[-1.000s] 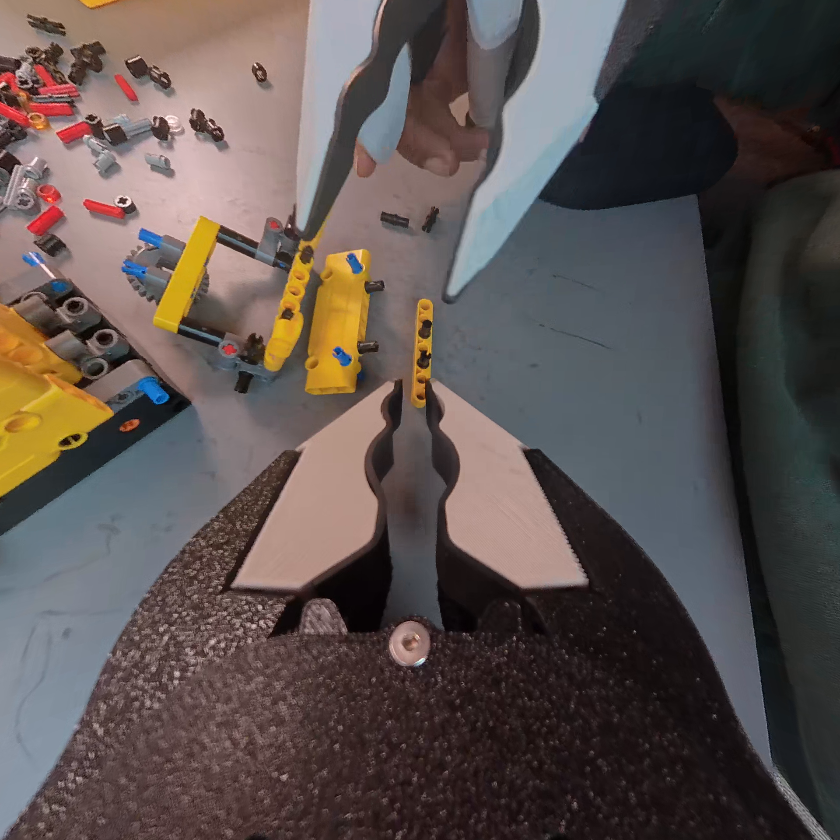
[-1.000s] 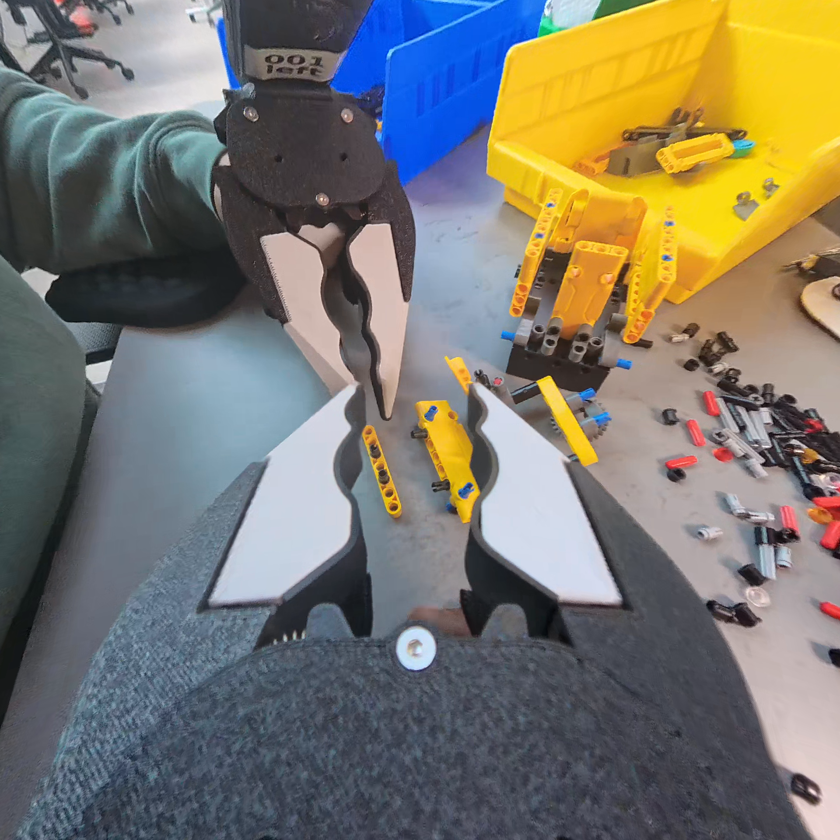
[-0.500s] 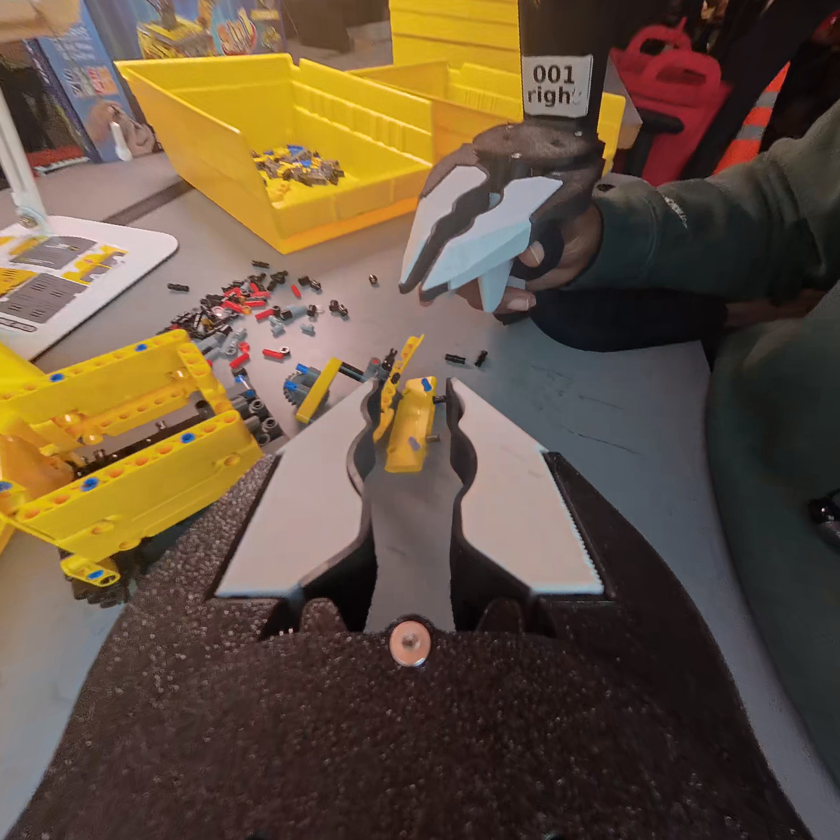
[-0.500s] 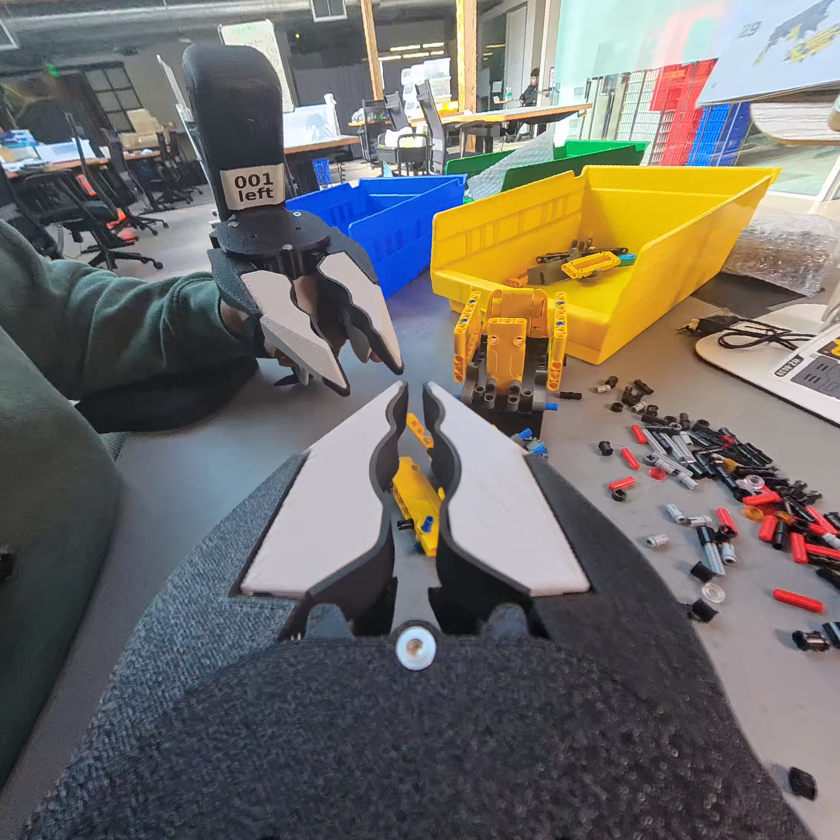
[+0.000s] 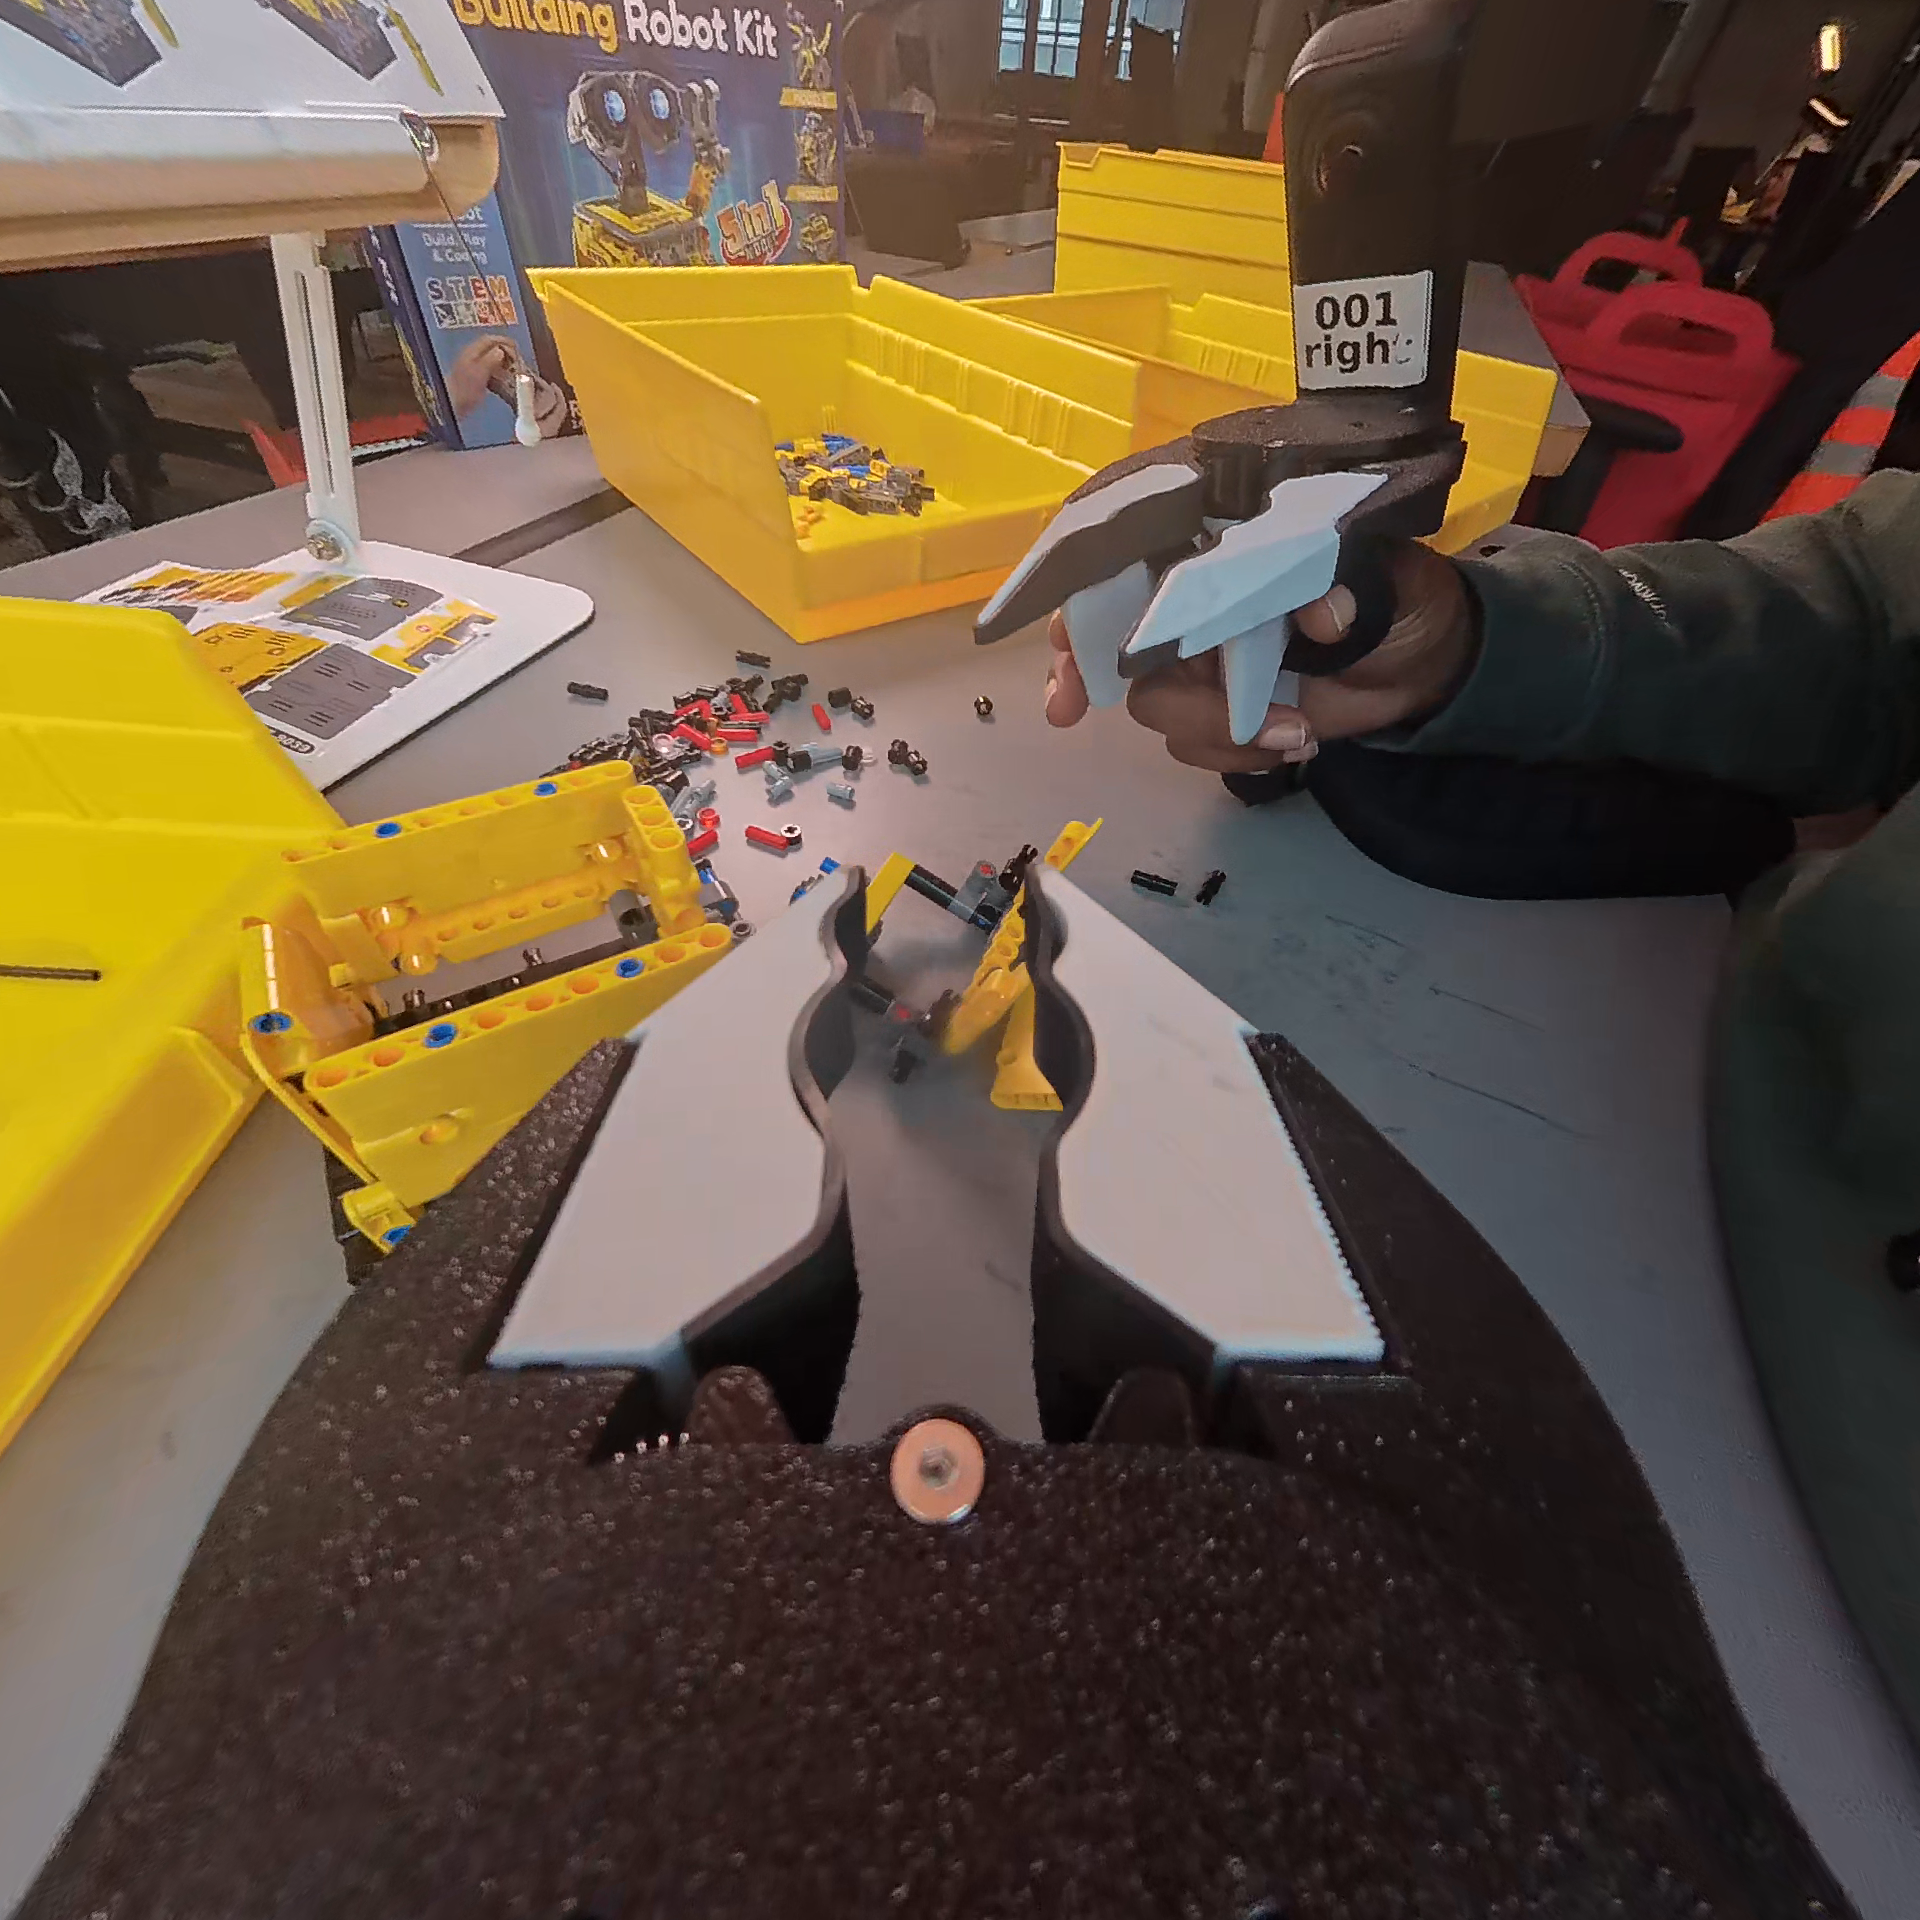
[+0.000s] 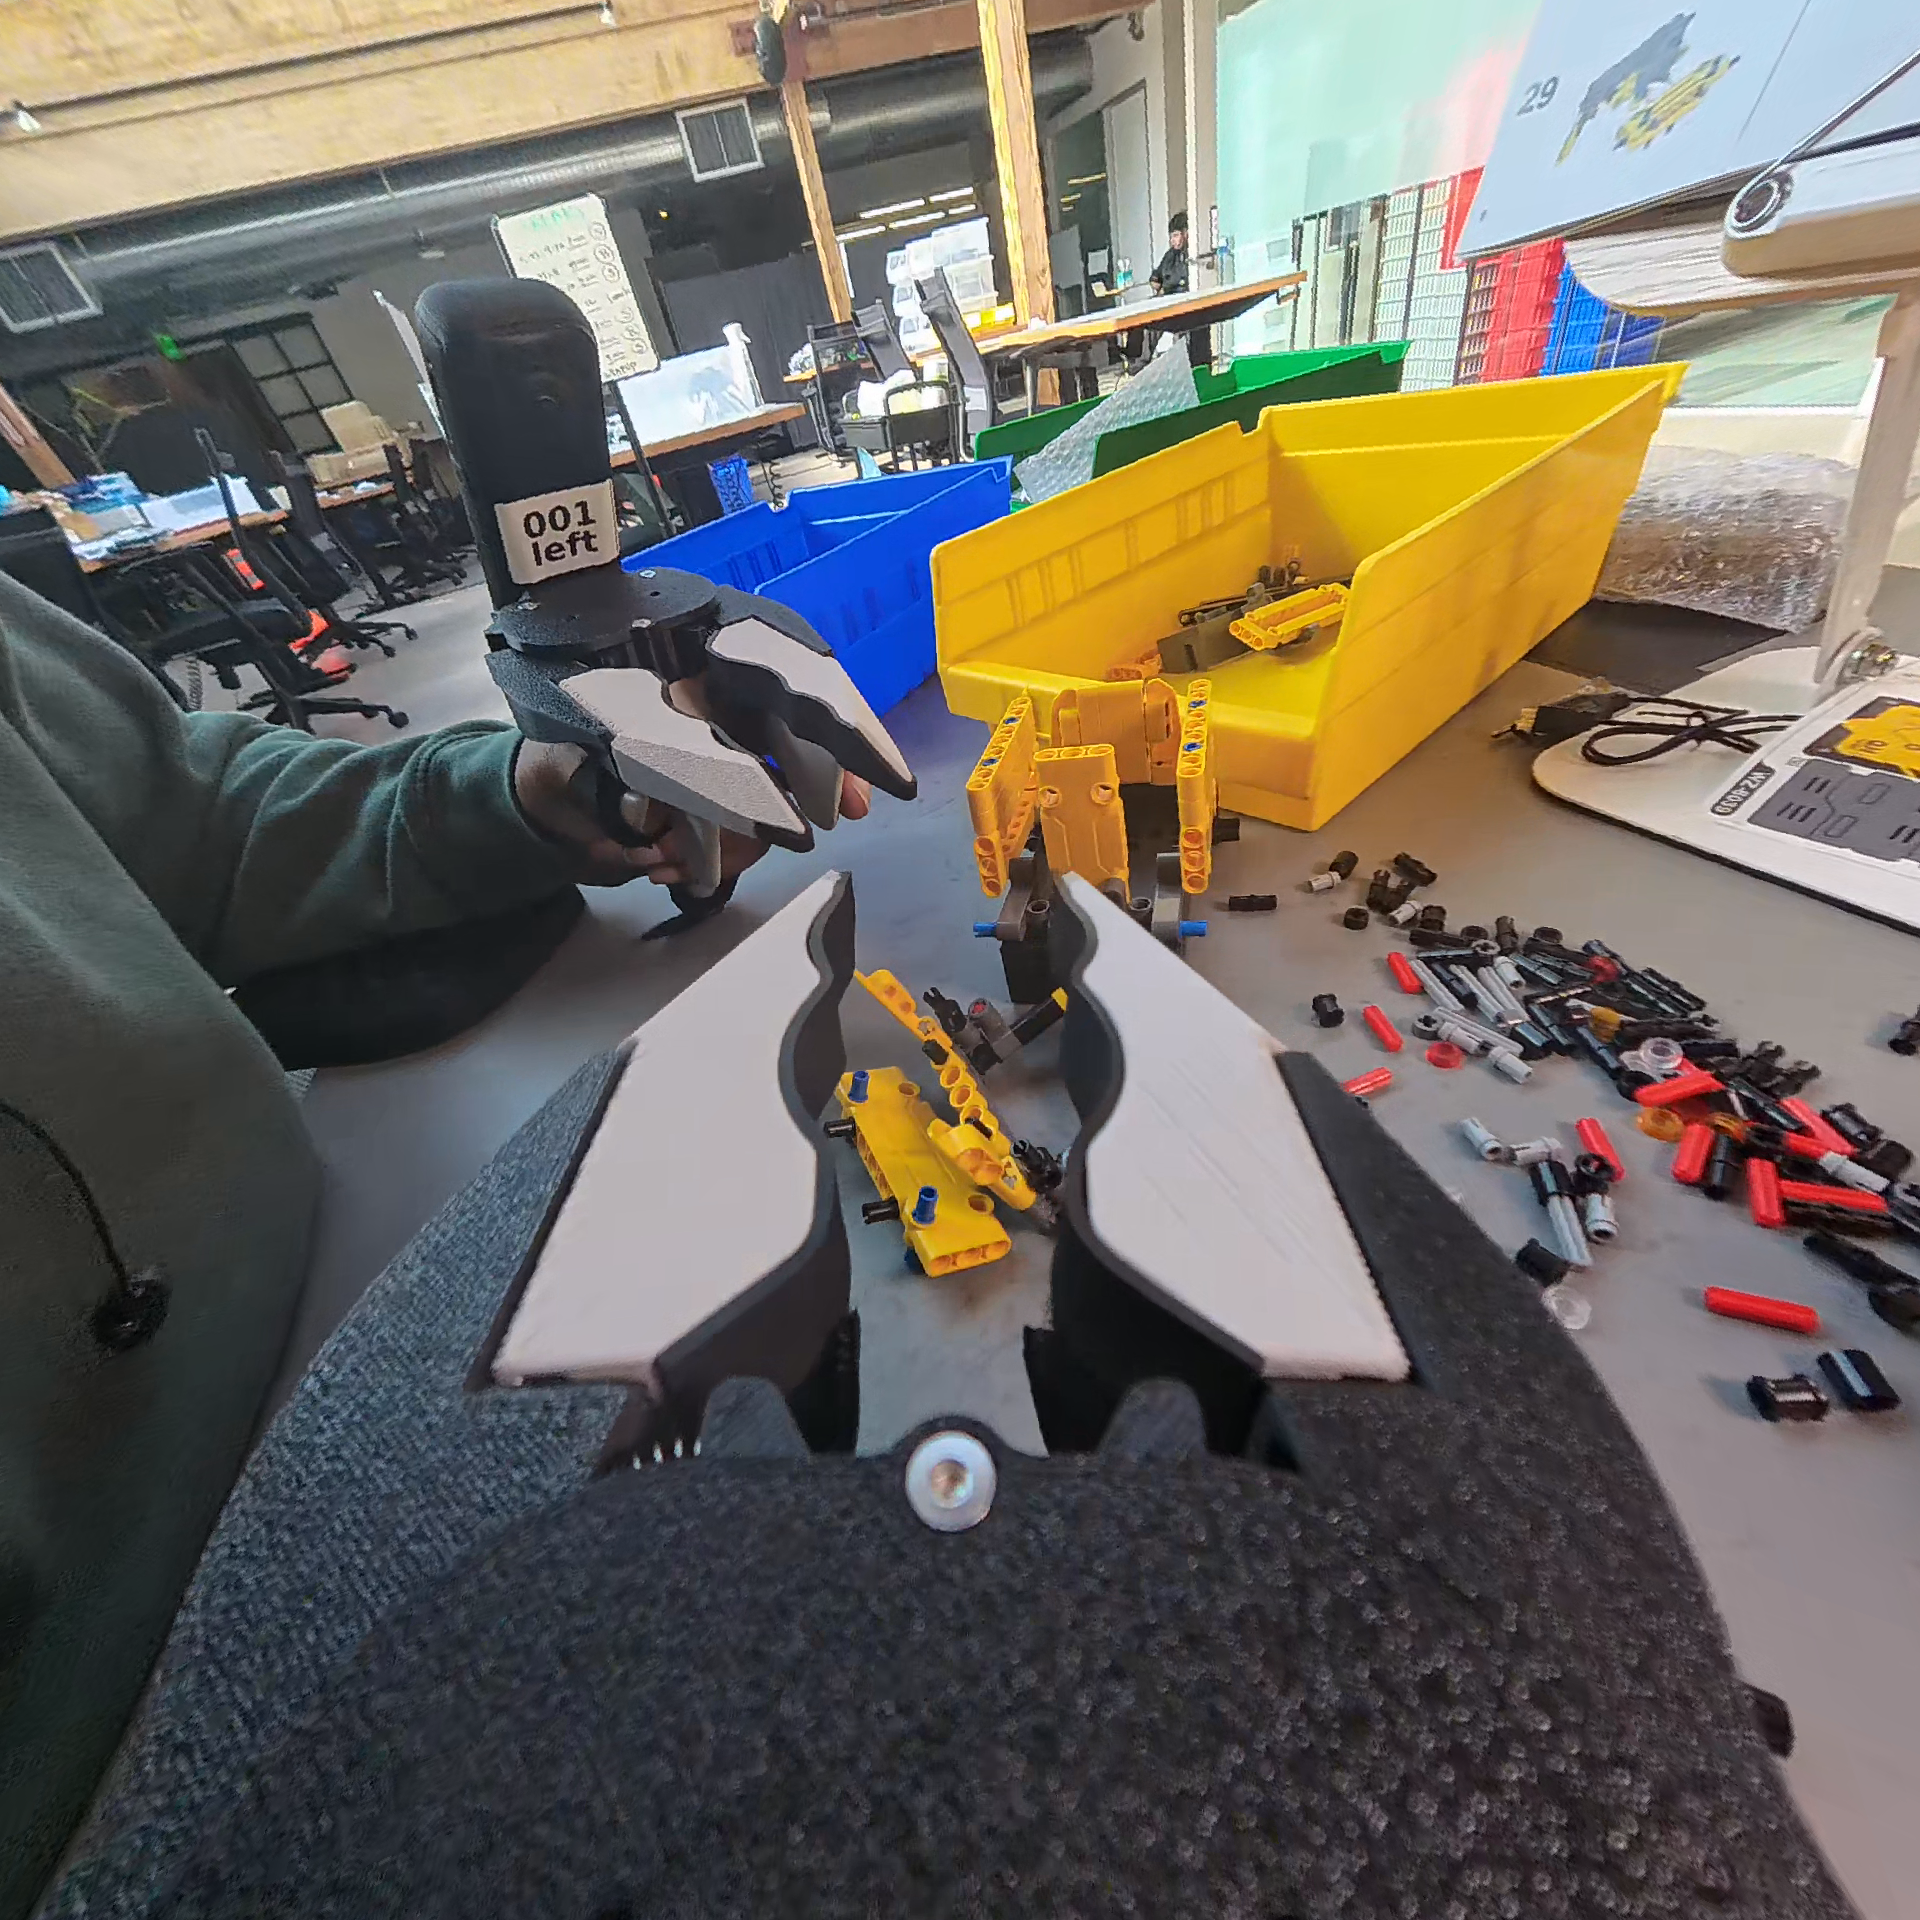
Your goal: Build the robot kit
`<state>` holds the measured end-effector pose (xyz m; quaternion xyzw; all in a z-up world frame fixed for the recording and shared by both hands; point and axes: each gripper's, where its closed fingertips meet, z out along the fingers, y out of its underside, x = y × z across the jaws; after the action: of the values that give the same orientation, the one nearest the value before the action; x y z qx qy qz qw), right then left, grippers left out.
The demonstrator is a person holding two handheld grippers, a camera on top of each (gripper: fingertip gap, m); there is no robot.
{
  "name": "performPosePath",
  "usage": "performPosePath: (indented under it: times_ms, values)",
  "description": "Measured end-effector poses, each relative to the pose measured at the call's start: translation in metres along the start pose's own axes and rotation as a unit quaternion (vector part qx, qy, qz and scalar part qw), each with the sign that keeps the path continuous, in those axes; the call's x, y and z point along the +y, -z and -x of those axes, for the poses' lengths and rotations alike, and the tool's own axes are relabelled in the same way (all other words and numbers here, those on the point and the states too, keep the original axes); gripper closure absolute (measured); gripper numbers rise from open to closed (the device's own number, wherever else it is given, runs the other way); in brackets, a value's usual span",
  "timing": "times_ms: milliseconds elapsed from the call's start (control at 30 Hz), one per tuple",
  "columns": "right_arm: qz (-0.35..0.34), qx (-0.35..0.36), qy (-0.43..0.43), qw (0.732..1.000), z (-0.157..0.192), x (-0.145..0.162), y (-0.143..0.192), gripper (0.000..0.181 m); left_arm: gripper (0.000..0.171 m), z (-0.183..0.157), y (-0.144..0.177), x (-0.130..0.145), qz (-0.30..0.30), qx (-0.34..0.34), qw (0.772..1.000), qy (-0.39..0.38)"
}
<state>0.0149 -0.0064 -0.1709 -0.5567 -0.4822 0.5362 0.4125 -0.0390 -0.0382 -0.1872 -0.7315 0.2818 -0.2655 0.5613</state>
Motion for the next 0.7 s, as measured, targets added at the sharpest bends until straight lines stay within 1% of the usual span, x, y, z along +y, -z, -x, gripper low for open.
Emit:
performPosePath:
  times_ms: [200, 333, 467, 533, 633, 700]
  values:
    - [0.009, 0.001, 0.022, 1.000, 0.004, 0.003, -0.001, 0.149, 0.144, 0.000, -0.002, 0.002, 0.005, -0.007, 1.000, -0.009]
    - [0.010, 0.016, 0.032, 0.999, 0.001, 0.003, -0.001, 0.150, 0.146, 0.000, -0.003, -0.002, -0.003, -0.015, 1.000, -0.011]
    - [0.000, 0.039, 0.028, 0.999, -0.008, -0.001, 0.001, 0.152, 0.148, 0.008, -0.008, -0.014, -0.021, -0.023, 0.999, 0.013]
    - [-0.006, 0.047, 0.025, 0.999, -0.010, -0.003, 0.002, 0.152, 0.149, 0.010, -0.012, -0.022, -0.019, -0.022, 0.999, 0.023]
    - [-0.019, 0.054, 0.028, 0.998, -0.011, -0.005, 0.006, 0.153, 0.149, 0.006, -0.021, -0.035, 0.013, -0.006, 1.000, 0.016]
    - [-0.028, 0.061, 0.031, 0.997, -0.012, -0.008, 0.008, 0.155, 0.149, -0.001, -0.029, -0.046, 0.048, 0.011, 0.999, -0.010]
